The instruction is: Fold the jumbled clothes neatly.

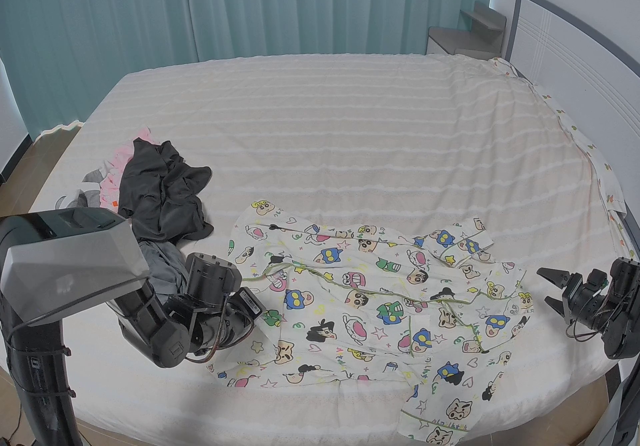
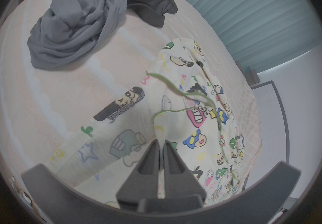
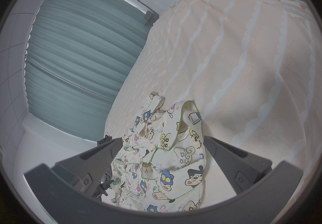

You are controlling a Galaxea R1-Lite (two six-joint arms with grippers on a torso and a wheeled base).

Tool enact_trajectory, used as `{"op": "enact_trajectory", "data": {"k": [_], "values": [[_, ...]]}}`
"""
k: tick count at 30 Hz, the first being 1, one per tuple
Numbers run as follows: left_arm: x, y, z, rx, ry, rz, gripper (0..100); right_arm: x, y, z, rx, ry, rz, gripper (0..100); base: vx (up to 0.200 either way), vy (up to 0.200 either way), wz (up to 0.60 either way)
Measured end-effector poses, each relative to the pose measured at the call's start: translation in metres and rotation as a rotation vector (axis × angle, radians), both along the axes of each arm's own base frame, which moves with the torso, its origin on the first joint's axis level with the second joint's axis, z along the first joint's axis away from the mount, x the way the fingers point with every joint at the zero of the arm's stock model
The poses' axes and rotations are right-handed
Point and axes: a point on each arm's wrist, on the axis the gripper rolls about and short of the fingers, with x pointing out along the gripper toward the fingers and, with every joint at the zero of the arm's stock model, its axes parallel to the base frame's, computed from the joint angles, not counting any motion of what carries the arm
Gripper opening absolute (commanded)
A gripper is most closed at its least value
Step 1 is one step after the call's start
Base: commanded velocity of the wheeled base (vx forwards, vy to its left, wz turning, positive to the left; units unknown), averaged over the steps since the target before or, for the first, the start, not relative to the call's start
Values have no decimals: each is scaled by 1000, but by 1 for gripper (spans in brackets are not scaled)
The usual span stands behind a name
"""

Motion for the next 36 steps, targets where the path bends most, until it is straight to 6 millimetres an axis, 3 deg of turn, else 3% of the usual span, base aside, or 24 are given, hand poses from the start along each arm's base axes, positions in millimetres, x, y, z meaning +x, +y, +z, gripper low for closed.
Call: {"op": "enact_trajectory", "data": {"k": [10,18,26,36], "values": [[7,15,26,53,-104,-14,0,-1,3,1,0,1,8,100,0,0,0],[27,36,39,102,-181,2,0,-4,7,2,-1,7,23,100,0,0,0],[47,49,30,153,-196,-15,0,-4,8,2,-2,6,25,100,0,0,0],[74,49,25,126,-233,-64,0,-5,8,2,-2,7,26,100,0,0,0]]}}
